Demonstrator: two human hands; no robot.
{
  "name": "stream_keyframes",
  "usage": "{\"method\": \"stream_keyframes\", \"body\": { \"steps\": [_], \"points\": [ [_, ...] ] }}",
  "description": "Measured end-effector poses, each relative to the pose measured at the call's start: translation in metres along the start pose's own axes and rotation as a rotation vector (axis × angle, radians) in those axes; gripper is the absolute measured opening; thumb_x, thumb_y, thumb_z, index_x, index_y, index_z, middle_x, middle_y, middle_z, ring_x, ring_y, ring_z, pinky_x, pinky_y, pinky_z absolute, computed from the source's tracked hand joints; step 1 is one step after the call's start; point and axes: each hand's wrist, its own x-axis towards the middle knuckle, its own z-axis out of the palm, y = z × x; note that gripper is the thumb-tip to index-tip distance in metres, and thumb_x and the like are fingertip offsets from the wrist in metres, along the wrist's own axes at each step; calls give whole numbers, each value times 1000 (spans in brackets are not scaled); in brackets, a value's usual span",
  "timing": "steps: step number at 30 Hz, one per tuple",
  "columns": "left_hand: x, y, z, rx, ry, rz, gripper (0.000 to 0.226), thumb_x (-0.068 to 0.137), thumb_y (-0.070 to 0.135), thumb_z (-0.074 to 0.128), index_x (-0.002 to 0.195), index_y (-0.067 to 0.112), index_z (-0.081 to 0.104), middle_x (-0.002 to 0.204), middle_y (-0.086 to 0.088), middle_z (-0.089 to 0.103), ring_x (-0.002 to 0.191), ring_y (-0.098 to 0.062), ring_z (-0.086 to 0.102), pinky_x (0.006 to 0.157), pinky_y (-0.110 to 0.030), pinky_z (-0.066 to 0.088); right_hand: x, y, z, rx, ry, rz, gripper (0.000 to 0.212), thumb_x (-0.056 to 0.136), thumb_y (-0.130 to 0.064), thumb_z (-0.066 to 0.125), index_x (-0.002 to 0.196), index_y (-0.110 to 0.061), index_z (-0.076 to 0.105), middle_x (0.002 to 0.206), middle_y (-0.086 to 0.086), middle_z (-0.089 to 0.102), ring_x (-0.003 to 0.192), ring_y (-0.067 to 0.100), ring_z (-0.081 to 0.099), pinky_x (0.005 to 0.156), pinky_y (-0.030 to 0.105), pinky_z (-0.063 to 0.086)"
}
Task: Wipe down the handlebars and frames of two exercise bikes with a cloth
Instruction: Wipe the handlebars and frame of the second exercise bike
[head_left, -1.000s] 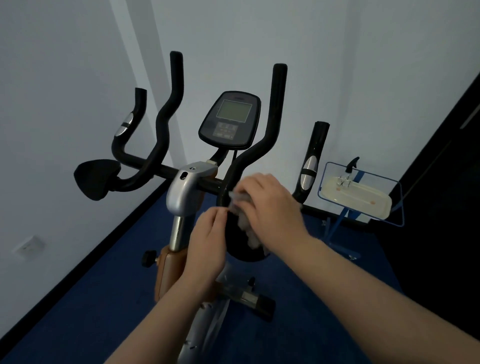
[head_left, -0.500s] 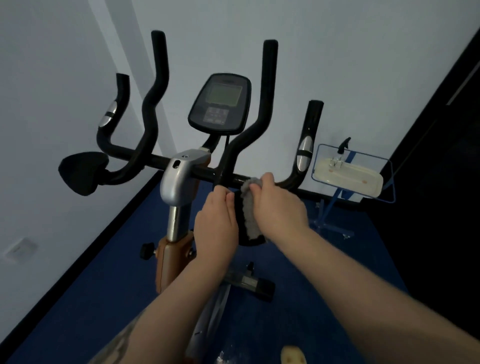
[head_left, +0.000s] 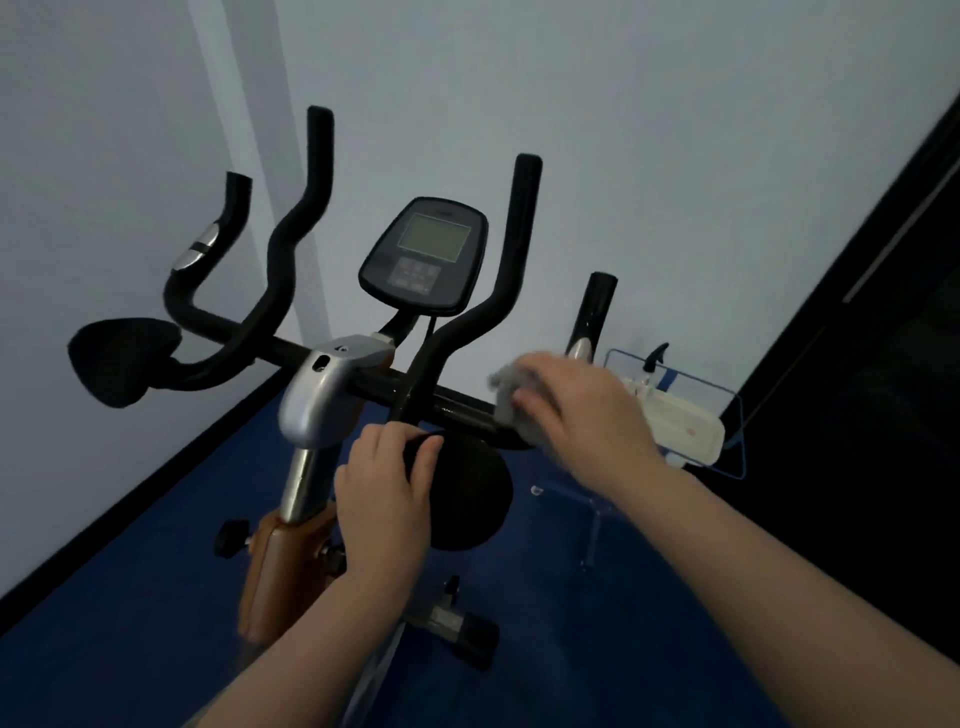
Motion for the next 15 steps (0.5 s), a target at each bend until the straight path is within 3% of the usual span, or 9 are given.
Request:
{"method": "stream_keyframes", "body": {
  "steps": [2, 4, 7, 9, 10, 13, 15],
  "points": [
    [-2, 4, 3, 55, 90, -17, 7, 90, 24, 59, 94, 21, 64, 93, 5, 56, 88, -17, 53, 78, -35, 38, 2, 14, 17, -160, -267, -183, 33, 95, -41, 47, 126, -32, 52, 119, -10, 62, 110, 14, 53, 106, 36, 33],
    [-4, 16, 11, 116, 152, -51, 10, 87, 21, 61, 96, 25, 65, 96, 7, 56, 91, -14, 51, 81, -30, 30, -3, 31, 29, -247, -303, -290, 47, 92, -44, 52, 135, -27, 48, 123, -9, 61, 114, 13, 53, 109, 32, 30],
    [-7, 35, 29, 229, 242, -132, 12, 86, 22, 63, 96, 30, 64, 95, 11, 58, 93, -13, 50, 84, -30, 23, 9, 33, 41, -409, -338, -359, 48, 94, -44, 42, 132, -16, 47, 112, 2, 64, 99, 23, 59, 89, 36, 41],
    [-7, 35, 36, 234, 314, -147, 8, 87, 25, 62, 93, 31, 64, 92, 13, 58, 92, -10, 49, 85, -28, 21, 33, 18, 57, -355, -443, -403, 44, 96, -40, 29, 130, -14, 40, 112, 7, 57, 94, 29, 59, 69, 39, 37],
    [-7, 33, 37, 237, 340, -142, 7, 88, 29, 59, 92, 32, 63, 92, 14, 58, 92, -9, 48, 85, -26, 20, 47, 9, 66, -299, -517, -379, 40, 96, -36, 33, 129, -12, 37, 113, 10, 56, 93, 32, 60, 64, 39, 35],
    [-9, 28, 37, 250, 353, -118, 15, 88, 36, 51, 94, 32, 64, 93, 13, 59, 93, -8, 48, 86, -24, 20, 69, -1, 75, -105, -606, -337, 36, 95, -32, 45, 119, -6, 37, 102, 13, 60, 88, 34, 59, 63, 38, 37],
    [-9, 29, 37, 231, 356, -111, 14, 89, 36, 51, 94, 33, 63, 94, 14, 59, 93, -7, 48, 85, -24, 22, 64, 18, 72, -27, -621, -372, 35, 97, -49, 33, 104, -14, 36, 78, 1, 52, 70, 26, 53, 60, 36, 36]
  ]
}}
